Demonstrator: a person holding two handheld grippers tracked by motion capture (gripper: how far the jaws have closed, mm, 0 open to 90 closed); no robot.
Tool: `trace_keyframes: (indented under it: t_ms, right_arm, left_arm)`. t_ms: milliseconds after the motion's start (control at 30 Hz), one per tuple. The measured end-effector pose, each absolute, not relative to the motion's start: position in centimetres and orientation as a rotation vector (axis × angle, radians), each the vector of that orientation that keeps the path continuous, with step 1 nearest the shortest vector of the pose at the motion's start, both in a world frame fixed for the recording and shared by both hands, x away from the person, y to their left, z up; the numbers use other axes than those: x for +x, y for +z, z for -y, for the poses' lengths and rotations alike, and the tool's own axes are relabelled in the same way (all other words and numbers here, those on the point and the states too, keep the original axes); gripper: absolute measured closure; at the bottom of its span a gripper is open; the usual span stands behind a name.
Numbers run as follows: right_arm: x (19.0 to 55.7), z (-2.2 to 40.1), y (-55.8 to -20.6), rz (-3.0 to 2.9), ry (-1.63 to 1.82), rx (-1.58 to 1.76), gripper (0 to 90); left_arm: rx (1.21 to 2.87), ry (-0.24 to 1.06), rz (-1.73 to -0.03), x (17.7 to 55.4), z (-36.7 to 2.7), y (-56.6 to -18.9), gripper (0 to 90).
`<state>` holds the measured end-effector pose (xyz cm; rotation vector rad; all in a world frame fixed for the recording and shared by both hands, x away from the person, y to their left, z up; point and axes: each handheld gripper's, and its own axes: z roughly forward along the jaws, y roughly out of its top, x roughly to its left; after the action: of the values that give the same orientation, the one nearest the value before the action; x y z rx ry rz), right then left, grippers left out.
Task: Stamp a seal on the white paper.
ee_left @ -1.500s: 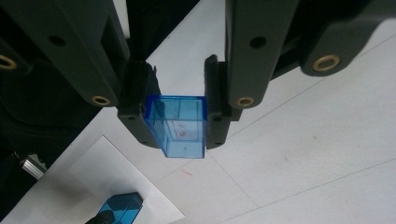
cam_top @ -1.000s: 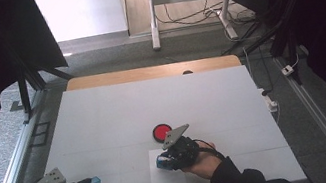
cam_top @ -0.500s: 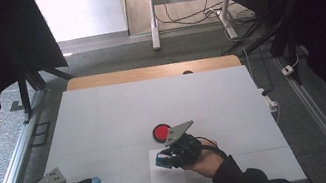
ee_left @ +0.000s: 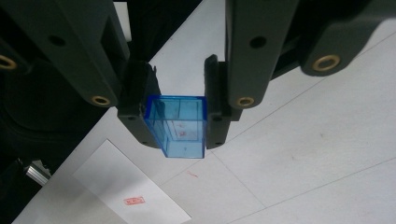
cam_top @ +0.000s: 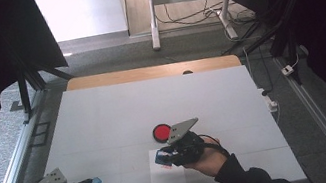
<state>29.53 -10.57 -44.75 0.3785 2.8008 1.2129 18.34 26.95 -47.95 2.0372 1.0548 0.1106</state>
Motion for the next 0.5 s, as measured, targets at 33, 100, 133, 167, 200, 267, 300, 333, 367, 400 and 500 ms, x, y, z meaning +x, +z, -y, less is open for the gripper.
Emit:
trace_keyframes:
  t_ms: [33, 100, 133, 167, 200, 267, 300, 333, 367, 400, 500]
  right_arm:
    - [29.5, 10.6, -44.6, -2.797, 1.222, 0.378, 70.5]
    - [29.5, 10.7, -44.4, -2.79, 1.238, 0.382, 70.5]
    - [29.5, 10.7, -44.3, -2.785, 1.244, 0.383, 70.5]
    - [29.5, 10.8, -44.1, -2.782, 1.25, 0.383, 70.5]
    - [29.5, 10.9, -44.0, -2.778, 1.257, 0.384, 70.5]
    - [29.4, 11.0, -43.8, -2.771, 1.27, 0.39, 70.5]
    - [29.5, 11.0, -43.7, -2.77, 1.276, 0.389, 70.5]
    - [29.4, 11.0, -43.6, -2.765, 1.277, 0.388, 70.5]
    - [29.4, 11.1, -43.5, -2.767, 1.284, 0.39, 70.5]
    - [29.4, 11.1, -43.3, -2.764, 1.287, 0.389, 70.5]
    - [29.3, 11.2, -43.0, -2.751, 1.309, 0.379, 70.5]
  left_arm:
    - [2.038, 0.108, -1.053, 18.3, -27.0, -47.9, 68.6]
    - [2.034, 0.103, -1.051, 18.3, -27.0, -48.0, 68.6]
    - [2.033, 0.101, -1.05, 18.3, -27.0, -48.0, 68.6]
    - [2.033, 0.101, -1.049, 18.3, -27.0, -48.0, 68.6]
    - [2.033, 0.101, -1.049, 18.3, -27.0, -48.0, 68.6]
    - [2.033, 0.101, -1.05, 18.3, -27.0, -47.9, 68.6]
    - [2.033, 0.1, -1.049, 18.3, -27.0, -47.9, 68.6]
    - [2.033, 0.1, -1.049, 18.3, -27.0, -47.9, 68.6]
    - [2.032, 0.1, -1.049, 18.3, -27.0, -48.0, 68.6]
    - [2.032, 0.1, -1.05, 18.3, -27.0, -48.0, 68.6]
    - [2.03, 0.098, -1.05, 18.4, -27.0, -48.0, 68.6]
